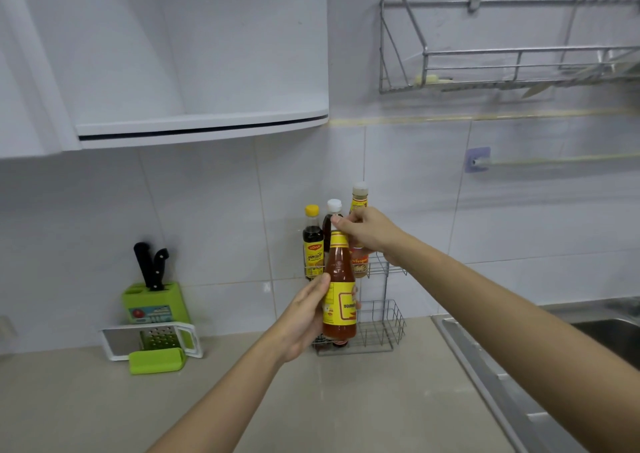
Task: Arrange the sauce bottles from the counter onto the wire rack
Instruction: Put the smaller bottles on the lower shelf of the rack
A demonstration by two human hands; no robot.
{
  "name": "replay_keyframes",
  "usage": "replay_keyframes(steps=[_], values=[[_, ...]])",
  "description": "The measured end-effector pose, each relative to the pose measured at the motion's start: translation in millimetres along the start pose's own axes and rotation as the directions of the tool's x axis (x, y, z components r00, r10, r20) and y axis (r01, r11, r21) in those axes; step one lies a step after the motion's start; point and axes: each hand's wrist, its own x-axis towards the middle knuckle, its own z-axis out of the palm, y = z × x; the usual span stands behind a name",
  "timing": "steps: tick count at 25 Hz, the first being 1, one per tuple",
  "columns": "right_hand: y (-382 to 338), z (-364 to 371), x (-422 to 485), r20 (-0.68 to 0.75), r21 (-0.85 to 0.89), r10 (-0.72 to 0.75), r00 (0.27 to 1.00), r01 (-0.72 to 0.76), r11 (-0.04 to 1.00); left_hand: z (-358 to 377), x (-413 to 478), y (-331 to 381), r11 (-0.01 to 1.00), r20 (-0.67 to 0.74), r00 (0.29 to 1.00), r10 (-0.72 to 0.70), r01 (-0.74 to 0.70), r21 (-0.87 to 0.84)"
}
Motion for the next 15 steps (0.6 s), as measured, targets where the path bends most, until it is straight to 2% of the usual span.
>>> replay_keyframes(steps=[6,8,10,12,15], values=[[55,3,-9,0.084,0.216,0.038,0.996,-0.055,0.975,-2,12,-10,0.999,-0.031,0.998,-0.053,0.054,0.007],[85,6,-11,0.030,0.335,0.110,0.993,-0.114,0.935,-9,18,-22,0.986,-0.100,0.989,-0.110,0.121,0.115],[120,14,-17,-0.082,0.486,0.224,0.971,-0.157,0.860,-25,20,-37,0.932,-0.189,0.968,-0.166,0.217,0.291],[160,19,-21,-0.234,0.579,0.378,0.896,-0.184,0.794,-48,19,-53,0.837,-0.291,0.937,-0.195,0.313,0.449],[213,21,-18,-0.416,0.663,0.591,0.691,-0.214,0.717,-84,18,-73,0.726,-0.450,0.869,-0.207,0.444,0.525]])
